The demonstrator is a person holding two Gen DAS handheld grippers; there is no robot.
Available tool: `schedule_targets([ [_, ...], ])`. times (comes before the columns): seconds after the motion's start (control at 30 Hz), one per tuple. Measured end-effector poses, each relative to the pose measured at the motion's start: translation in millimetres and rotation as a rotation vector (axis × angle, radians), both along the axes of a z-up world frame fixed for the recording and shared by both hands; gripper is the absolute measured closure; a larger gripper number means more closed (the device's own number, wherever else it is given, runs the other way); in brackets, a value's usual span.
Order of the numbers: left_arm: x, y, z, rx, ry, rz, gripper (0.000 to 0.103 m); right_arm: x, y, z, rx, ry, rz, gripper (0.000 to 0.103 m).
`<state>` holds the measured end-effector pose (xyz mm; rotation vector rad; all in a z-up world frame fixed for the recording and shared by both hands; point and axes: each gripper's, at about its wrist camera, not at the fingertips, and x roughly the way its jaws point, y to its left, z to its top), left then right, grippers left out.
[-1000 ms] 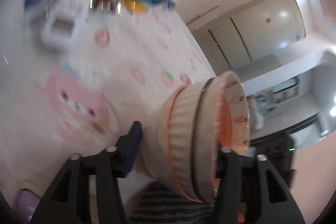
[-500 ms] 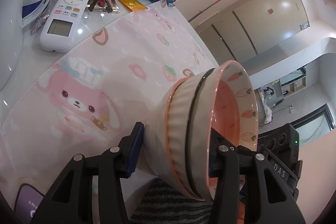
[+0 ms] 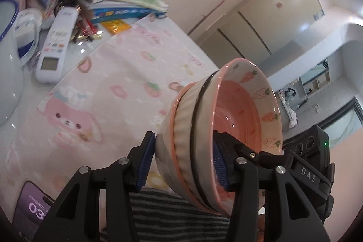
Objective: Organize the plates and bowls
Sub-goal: 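Lift the pink bowl stack with both grippers and carry it over the white plates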
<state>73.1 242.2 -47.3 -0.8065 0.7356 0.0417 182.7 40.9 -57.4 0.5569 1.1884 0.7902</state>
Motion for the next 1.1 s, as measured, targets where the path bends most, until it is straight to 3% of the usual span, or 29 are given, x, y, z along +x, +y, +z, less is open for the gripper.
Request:
schedule_targets([
  [0.43,36,-95,43,0.066,-0.043,-0.207,0.056,-6,-116,31,0.054,-0.023,-0.221,0.051],
  [0.57,49,-129,41,0.030,-0.073,-0.271,0.056,-8,-155,34,0.027,-0.042,-0.291,0.051],
  [0.8,65,-179,31,0.038,-0.034,-0.359,0.055,-7,-202,14,0.039,0.002,-0.343,0.050],
  [1.1,74,-204,19,0.086,0.015,-0.365,0.055,4,-218,-17,0.083,0.065,-0.340,0.051],
])
